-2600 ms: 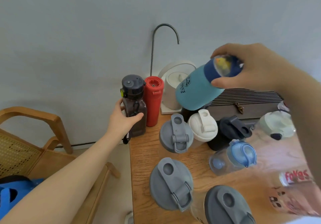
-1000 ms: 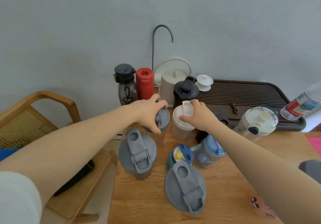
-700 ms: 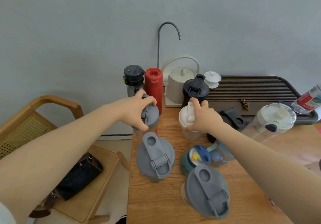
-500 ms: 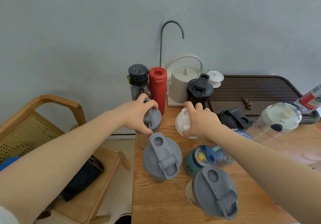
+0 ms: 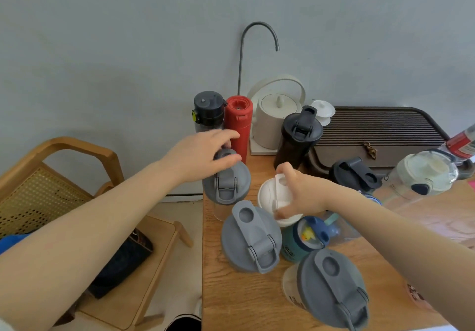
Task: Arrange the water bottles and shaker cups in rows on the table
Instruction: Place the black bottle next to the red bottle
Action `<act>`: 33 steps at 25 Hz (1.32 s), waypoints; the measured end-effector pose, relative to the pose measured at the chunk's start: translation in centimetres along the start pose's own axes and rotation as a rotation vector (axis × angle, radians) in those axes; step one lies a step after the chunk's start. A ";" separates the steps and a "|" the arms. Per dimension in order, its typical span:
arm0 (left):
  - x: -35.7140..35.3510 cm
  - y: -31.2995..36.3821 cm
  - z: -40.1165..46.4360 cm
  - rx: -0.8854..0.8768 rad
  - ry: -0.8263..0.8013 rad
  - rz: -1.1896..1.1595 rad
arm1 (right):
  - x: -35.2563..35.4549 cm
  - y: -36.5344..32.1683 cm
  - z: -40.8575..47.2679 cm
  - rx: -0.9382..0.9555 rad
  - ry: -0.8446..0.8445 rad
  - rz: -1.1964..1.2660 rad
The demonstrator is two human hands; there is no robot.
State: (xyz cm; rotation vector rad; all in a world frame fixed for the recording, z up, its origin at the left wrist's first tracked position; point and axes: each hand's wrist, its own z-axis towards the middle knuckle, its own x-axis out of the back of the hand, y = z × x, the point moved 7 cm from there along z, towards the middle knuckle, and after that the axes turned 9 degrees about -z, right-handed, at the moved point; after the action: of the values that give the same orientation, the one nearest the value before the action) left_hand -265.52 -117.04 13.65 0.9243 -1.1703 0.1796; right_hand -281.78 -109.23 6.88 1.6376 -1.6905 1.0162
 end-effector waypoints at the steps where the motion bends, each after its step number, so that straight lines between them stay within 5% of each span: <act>1: 1.5 0.3 -0.1 -0.075 0.157 -0.066 | 0.0 0.1 0.1 -0.004 -0.018 -0.077; 3: 3.8 -0.6 -0.4 -0.128 0.441 -0.116 | 1.8 0.5 0.1 -0.017 0.049 -0.074; 5: 4.7 -3.0 0.0 -0.012 0.594 -0.133 | 6.5 1.6 -0.1 -0.058 0.418 0.203; 7: 3.2 -6.6 0.9 0.225 0.527 -0.328 | 10.4 4.3 -0.2 -0.176 0.820 0.381; 8: 1.7 -8.2 1.2 0.354 0.441 -0.466 | 11.2 5.5 0.6 -0.237 0.879 0.400; 10: -0.9 -10.1 1.6 0.455 0.303 -0.630 | 10.6 7.5 3.6 -0.333 0.751 0.452; 14: -2.7 -10.2 2.9 0.365 0.194 -0.733 | 8.9 9.4 7.8 -0.342 0.494 0.391; 22: -1.5 -11.3 4.7 0.326 0.193 -0.745 | 8.9 5.5 8.7 -0.125 0.509 0.374; 33: -2.6 -12.6 5.0 0.352 0.187 -0.764 | 9.6 2.9 10.4 -0.111 0.463 0.310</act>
State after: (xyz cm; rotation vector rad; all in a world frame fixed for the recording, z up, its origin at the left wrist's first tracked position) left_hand -262.99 -127.67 5.21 1.5673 -0.5573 -0.1528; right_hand -284.39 -123.29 8.74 0.9866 -1.6642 1.3036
